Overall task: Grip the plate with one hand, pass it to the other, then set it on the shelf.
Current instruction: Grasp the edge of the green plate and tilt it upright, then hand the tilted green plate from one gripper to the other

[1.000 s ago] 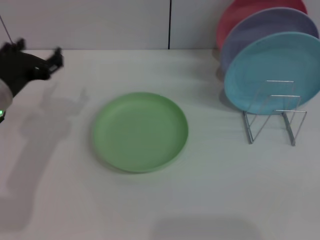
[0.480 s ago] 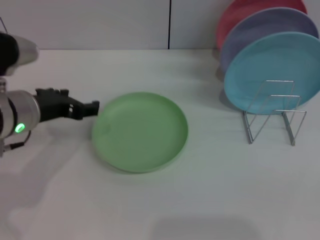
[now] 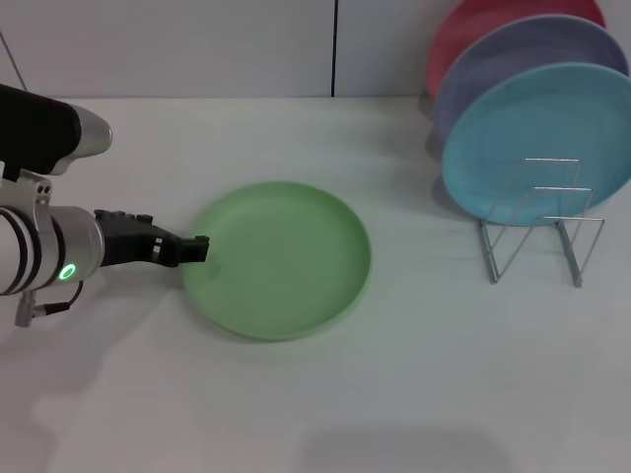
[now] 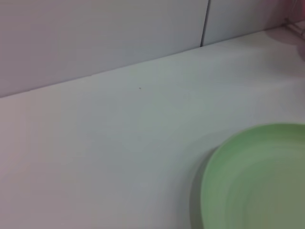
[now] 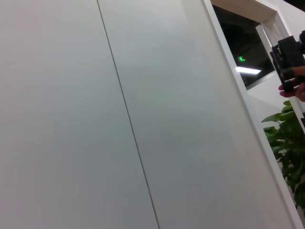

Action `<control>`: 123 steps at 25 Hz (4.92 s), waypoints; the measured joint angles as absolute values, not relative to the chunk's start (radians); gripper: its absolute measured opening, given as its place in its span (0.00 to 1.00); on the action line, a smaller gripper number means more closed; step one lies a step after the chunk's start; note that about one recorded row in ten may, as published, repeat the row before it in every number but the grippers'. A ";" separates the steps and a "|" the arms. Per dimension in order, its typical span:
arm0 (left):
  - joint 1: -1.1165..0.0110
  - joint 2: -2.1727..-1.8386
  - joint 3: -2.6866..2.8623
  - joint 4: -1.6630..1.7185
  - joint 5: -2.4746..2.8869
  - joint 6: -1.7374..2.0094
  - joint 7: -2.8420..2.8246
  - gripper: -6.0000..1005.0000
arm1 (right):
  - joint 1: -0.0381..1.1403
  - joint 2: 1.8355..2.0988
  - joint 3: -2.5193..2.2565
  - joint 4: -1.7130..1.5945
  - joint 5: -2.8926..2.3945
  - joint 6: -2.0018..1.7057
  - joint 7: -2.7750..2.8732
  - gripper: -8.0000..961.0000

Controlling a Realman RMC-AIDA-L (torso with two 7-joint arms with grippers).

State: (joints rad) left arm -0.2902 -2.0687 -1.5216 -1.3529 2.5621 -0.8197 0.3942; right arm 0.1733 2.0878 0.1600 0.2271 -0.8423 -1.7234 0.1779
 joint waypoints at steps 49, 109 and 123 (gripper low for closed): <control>-0.405 -2.069 -1.522 -1.175 2.547 -0.815 0.393 0.72 | 0.171 2.088 0.156 0.227 -0.842 -1.726 0.178 0.87; -0.373 -2.064 -1.536 -1.501 2.545 -0.822 0.458 0.05 | 0.551 2.068 -0.747 -0.878 -1.360 -1.263 1.506 0.86; -0.367 -2.064 -1.531 -1.546 2.507 -0.742 0.490 0.04 | 0.855 1.956 -0.658 -1.266 -2.236 -1.707 2.578 0.86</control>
State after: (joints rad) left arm -0.3669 -2.0636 -1.5312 -1.5456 2.5073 -0.7418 0.4896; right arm 0.8554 1.9564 -0.6578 -1.2663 -2.2357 -1.7066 2.5780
